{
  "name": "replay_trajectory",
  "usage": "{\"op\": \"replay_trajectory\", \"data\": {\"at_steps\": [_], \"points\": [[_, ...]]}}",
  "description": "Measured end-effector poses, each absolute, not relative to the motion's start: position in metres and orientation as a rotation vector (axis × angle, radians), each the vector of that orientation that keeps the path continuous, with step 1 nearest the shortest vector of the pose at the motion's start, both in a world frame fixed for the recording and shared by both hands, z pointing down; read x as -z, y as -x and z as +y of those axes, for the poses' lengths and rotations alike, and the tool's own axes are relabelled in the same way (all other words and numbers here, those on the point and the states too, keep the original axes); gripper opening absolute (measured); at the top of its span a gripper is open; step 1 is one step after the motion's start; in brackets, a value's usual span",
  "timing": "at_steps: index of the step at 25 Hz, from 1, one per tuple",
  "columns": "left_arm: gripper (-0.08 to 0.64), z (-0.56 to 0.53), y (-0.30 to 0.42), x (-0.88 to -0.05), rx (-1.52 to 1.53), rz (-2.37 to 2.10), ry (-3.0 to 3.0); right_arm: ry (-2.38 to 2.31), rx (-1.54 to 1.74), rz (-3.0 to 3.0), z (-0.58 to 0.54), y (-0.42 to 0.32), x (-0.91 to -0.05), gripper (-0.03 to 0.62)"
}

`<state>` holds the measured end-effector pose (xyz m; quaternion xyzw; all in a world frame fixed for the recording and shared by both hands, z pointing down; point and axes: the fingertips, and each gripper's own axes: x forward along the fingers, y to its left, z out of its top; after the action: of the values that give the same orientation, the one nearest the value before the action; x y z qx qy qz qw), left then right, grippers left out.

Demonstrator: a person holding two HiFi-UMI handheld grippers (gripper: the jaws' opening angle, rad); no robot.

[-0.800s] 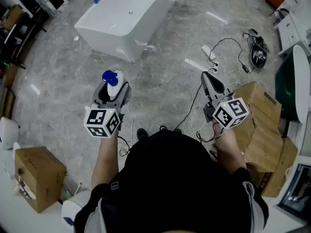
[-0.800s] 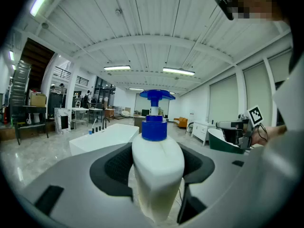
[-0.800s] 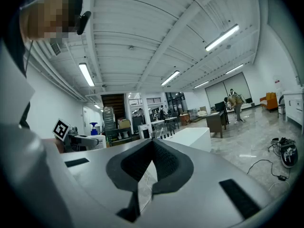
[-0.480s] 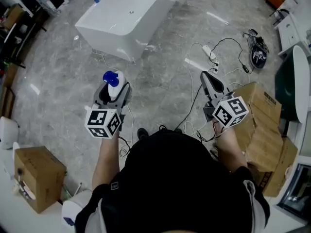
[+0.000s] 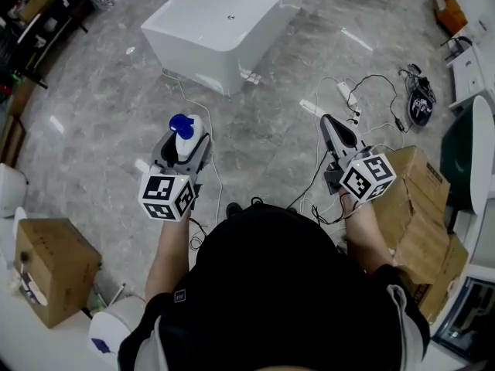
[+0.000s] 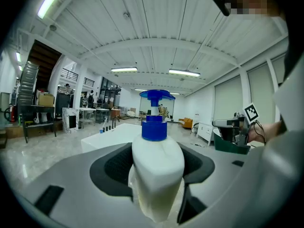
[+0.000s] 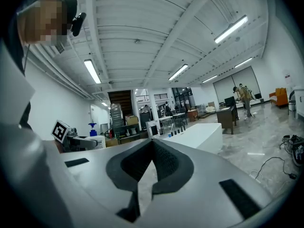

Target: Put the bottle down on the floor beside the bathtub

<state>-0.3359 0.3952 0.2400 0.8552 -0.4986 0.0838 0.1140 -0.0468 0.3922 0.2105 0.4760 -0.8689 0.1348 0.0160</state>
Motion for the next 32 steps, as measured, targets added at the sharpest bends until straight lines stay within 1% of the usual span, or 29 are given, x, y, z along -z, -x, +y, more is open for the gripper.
{"op": "replay_trajectory", "data": {"at_steps": [5,9,12,20,26,32], "points": [[0.279,0.398,0.386,-0.254,-0.256,-1.465,-2.48,-1.478,-0.47,-2.715,0.39,0.096,-0.217,0.028],[0.279,0.398,0.403,-0.263,-0.249,-1.453,-2.474,-1.474,-0.514,-2.7,0.392,0.116,-0.225,0.028],[0.279,0.393,0.404,-0.268,-0.241,-1.426,-2.466,-1.494,-0.543,-2.692,0.389,0.116,-0.225,0.028],[0.279,0.361,0.367,-0.275,-0.27,-1.383,-2.464,-1.563,-0.665,-2.677,0.356,0.069,-0.235,0.028],[0.279,0.313,0.333,-0.277,-0.29,-1.43,-2.426,-1.535,-0.685,-2.726,0.291,0.029,-0.235,0.028],[0.279,0.248,0.271,-0.272,-0.312,-1.423,-2.419,-1.467,-0.676,-2.75,0.226,-0.019,-0.23,0.028]]}}
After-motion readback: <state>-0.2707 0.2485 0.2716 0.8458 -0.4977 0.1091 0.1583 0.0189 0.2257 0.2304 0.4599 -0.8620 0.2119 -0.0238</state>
